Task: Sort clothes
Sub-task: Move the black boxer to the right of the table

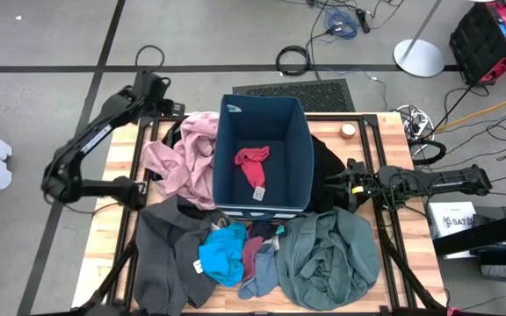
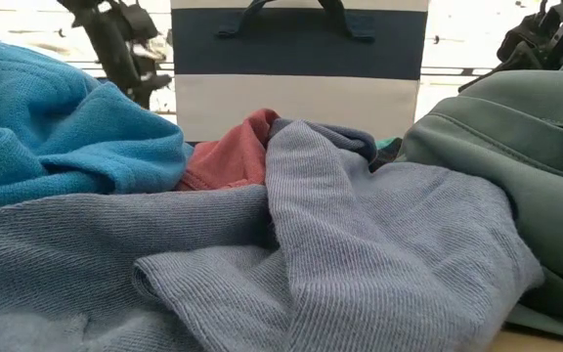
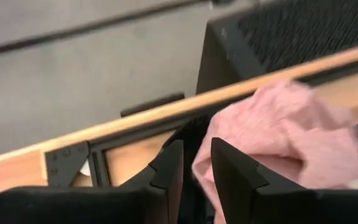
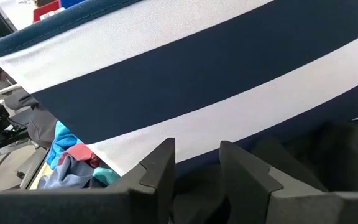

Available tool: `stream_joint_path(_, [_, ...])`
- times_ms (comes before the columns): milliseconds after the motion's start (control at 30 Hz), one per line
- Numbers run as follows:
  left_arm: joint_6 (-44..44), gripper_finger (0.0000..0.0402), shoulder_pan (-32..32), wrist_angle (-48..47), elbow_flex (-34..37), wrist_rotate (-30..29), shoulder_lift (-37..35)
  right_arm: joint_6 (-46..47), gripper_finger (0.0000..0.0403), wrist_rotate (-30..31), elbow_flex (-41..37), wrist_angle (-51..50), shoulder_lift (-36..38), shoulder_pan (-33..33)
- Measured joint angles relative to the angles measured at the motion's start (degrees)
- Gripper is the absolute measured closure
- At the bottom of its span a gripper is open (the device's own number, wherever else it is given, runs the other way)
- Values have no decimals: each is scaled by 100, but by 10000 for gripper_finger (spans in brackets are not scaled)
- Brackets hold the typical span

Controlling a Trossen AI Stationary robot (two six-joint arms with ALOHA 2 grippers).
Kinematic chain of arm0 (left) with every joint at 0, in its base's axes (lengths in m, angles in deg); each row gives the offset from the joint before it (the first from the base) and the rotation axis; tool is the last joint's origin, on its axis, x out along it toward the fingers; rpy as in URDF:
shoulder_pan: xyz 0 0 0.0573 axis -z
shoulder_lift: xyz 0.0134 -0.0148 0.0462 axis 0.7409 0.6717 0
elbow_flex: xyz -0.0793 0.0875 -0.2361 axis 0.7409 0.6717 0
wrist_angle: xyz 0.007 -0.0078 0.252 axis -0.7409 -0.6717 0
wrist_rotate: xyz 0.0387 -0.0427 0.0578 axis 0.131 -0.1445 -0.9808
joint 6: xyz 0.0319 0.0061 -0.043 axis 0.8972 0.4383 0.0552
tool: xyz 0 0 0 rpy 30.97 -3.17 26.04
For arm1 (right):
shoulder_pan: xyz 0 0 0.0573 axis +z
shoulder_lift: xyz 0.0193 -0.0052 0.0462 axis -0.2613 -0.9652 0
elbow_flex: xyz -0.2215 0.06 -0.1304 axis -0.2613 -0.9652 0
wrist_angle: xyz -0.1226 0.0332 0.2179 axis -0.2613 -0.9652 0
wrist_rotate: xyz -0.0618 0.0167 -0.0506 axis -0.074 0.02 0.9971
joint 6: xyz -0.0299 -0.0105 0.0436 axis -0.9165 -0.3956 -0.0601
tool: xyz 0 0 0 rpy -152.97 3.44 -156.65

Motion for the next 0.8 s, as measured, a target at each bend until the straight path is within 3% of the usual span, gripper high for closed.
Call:
stream_joint_path(200, [203, 276, -268, 85, 0, 127, 863, -12, 287, -5, 0, -95, -1, 3])
stream_joint_path(500, [402, 199, -310, 245, 0, -131, 1720, -12, 287, -8, 0, -149, -1, 2])
stream_joint_path(800, [-287, 189, -457, 276, -2, -94, 2346, -14, 287, -8, 0, -159, 0, 2])
